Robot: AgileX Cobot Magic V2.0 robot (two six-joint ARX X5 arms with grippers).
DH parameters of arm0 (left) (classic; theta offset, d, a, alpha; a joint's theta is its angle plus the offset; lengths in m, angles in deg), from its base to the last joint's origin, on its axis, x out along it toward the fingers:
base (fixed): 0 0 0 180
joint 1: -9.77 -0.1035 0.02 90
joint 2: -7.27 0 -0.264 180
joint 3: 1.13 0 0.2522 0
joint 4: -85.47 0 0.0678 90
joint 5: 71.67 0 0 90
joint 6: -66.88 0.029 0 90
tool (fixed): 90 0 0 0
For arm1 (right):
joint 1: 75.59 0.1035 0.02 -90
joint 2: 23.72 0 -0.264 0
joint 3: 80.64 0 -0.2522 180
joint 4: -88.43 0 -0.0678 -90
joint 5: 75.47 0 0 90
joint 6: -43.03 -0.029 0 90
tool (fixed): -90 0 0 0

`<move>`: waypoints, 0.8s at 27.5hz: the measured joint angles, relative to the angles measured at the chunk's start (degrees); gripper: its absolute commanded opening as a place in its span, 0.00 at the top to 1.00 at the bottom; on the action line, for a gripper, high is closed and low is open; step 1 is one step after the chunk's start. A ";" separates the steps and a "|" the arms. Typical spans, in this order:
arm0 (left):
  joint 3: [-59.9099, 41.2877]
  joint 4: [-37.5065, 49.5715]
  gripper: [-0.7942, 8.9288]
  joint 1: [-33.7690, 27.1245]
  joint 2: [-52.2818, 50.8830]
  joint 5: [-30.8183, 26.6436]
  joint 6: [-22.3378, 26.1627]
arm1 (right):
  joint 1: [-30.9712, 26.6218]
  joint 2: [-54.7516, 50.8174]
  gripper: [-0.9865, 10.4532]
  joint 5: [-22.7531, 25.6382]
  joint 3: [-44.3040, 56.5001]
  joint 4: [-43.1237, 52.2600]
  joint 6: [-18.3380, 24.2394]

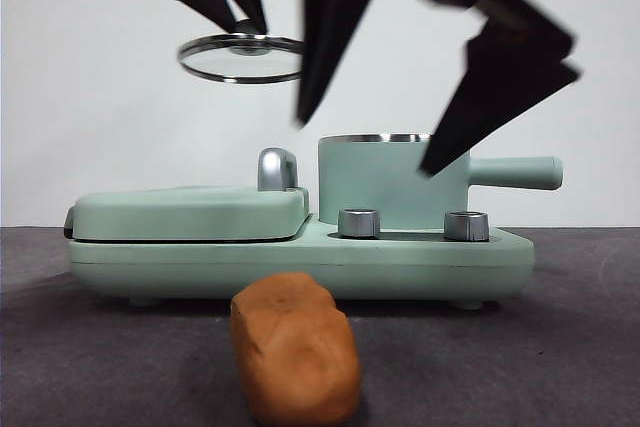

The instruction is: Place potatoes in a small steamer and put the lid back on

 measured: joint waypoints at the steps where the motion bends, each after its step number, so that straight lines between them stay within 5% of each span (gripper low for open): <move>1: 0.00 -0.59 0.91 -0.98 -0.17 0.00 0.00 | 1.05 2.56 0.52 0.31 -1.07 0.02 -0.44; 19: 0.00 -1.20 0.91 -4.31 -1.11 0.00 -0.02 | 3.98 23.85 0.52 0.72 -6.38 2.14 -1.27; 22: 0.00 -1.20 0.91 -4.31 -1.09 0.00 -0.04 | 3.98 25.07 0.65 0.77 -6.38 2.03 -1.27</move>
